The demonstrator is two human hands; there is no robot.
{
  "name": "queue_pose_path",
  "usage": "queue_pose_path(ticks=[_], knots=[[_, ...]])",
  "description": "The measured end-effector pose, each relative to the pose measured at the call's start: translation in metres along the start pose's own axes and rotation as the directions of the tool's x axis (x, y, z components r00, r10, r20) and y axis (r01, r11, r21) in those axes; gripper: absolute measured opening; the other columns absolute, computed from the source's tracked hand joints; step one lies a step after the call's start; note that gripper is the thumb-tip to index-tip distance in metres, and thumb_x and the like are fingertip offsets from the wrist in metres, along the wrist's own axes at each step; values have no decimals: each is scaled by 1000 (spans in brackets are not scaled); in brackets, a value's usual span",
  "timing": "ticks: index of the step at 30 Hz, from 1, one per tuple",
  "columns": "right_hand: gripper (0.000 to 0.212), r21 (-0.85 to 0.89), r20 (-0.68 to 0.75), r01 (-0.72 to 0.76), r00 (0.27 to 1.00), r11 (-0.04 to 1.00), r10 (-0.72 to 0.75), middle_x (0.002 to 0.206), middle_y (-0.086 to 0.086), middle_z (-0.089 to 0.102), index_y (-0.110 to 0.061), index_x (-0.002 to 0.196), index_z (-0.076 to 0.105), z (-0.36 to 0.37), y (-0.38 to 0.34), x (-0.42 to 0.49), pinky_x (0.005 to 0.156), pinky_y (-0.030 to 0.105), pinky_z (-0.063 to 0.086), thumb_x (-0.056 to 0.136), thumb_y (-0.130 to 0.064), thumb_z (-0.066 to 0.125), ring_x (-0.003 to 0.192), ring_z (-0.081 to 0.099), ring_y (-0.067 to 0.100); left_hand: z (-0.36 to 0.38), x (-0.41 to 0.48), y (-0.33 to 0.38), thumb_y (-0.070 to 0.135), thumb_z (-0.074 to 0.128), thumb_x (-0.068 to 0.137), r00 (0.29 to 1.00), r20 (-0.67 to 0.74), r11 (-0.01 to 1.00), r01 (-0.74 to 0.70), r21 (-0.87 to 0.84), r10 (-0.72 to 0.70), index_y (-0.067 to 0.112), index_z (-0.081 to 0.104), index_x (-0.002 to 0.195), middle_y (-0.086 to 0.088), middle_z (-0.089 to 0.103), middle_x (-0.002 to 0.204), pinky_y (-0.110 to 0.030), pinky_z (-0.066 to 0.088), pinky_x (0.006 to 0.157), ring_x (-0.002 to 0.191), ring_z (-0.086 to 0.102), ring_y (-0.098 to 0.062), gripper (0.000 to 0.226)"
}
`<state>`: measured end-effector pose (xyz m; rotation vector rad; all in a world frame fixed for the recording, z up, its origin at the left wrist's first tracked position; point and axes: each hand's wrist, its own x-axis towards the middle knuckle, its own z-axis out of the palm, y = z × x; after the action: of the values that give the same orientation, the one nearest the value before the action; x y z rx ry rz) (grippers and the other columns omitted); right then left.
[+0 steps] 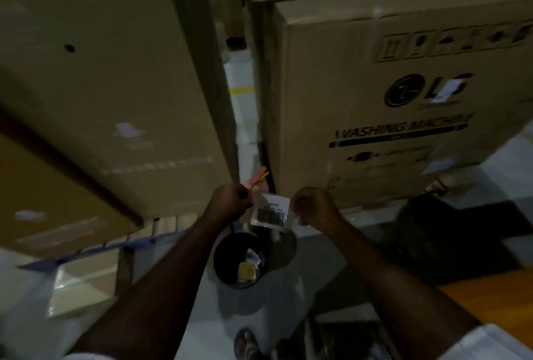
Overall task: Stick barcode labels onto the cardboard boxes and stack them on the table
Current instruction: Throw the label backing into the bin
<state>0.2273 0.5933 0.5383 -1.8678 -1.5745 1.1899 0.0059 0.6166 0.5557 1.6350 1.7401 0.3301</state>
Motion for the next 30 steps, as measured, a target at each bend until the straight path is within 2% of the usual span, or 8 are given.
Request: queue_pose_path(ticks=[2,5,10,15,22,25,27,30], knots=[[29,40,-3,-56,998,998,57,69,7,68,-25,64,65,32,-2,17,67,39,61,84,-5,67,56,62,15,-2,14,-36,23,75,72,998,-7,997,59,-40,-59,5,73,83,-19,74,79,-42,59,68,74,72,-33,22],[28,30,32,-110,994,993,109,60,5,64,-19,63,64,78,-1,41,51,18,53,86,-3,61,40,57,0,6,33,-95,26,75,67,985,-26,979,169,-117,-173,7,76,84,-20,74,81,-43,60,69,78,73,-36,26],[9,-41,67,-178,981,983,181,68,6,73,-19,67,72,143,33,97,71,47,60,71,-15,64,66,71,28,34,60,-158,21,71,73,948,-9,925,307,-223,-317,5,74,82,-16,74,79,-47,60,72,77,72,-32,19],[8,-217,109,-89,987,972,114,88,10,75,-11,80,75,202,69,156,79,31,50,74,-7,70,87,68,27,80,107,-215,19,65,79,895,-57,887,427,-176,-442,7,74,84,-13,75,84,-36,56,79,83,71,-30,16],[31,-396,270,-94,939,913,213,85,17,74,-2,79,75,305,199,239,76,33,51,86,-19,50,86,68,34,187,166,-326,45,52,83,810,43,789,581,-201,-585,10,75,96,-13,74,99,-25,45,78,101,68,-30,44],[27,-393,441,-41,868,919,227,53,14,62,-1,51,64,336,246,257,48,22,40,46,-19,84,50,63,29,218,183,-364,35,59,93,730,121,705,682,-194,-673,8,70,111,-11,71,107,-28,48,76,103,66,-27,34],[45,-286,445,132,896,949,9,43,8,55,-4,46,61,357,279,269,41,16,37,14,-12,92,38,57,25,236,189,-384,38,59,93,727,123,708,686,-169,-675,11,70,106,-3,69,97,-19,37,62,86,61,-15,32],[28,-170,380,-227,883,959,276,56,6,62,-7,59,67,378,286,272,50,21,49,44,-10,90,55,66,28,266,194,-415,40,61,92,723,118,702,690,-176,-681,14,70,107,0,65,92,-15,35,59,84,60,-13,32]])
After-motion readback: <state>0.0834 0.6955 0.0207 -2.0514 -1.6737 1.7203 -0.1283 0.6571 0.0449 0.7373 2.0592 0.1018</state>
